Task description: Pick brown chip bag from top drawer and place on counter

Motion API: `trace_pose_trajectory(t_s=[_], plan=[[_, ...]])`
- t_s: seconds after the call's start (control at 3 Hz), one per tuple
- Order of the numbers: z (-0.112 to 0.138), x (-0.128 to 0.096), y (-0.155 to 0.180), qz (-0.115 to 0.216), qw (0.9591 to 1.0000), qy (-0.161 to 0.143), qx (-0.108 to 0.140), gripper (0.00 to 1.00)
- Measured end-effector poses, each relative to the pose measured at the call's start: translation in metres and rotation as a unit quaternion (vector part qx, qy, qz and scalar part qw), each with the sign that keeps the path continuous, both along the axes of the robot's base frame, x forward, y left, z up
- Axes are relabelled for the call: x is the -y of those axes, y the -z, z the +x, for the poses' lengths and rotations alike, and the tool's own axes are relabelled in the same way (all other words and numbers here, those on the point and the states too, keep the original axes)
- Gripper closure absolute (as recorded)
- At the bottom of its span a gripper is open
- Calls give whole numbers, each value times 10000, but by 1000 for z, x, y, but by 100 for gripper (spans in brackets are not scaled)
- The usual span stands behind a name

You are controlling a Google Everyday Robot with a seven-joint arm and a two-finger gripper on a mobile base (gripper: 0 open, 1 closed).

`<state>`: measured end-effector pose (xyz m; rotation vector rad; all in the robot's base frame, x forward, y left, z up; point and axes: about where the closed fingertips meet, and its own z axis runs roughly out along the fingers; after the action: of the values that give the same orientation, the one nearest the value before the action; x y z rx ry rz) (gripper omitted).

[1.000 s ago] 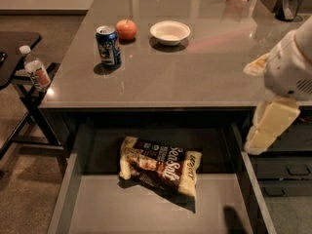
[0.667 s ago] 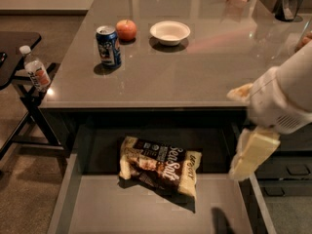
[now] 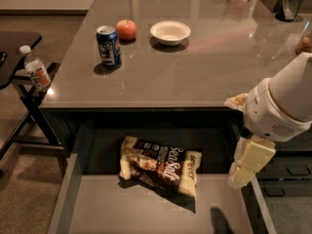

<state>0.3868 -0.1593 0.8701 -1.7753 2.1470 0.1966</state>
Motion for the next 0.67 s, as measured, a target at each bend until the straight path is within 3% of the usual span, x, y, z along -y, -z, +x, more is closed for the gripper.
trace_pose_trajectory(t_s=[0.67], plan=[[-3, -32, 41, 568, 9983, -7, -91, 0]])
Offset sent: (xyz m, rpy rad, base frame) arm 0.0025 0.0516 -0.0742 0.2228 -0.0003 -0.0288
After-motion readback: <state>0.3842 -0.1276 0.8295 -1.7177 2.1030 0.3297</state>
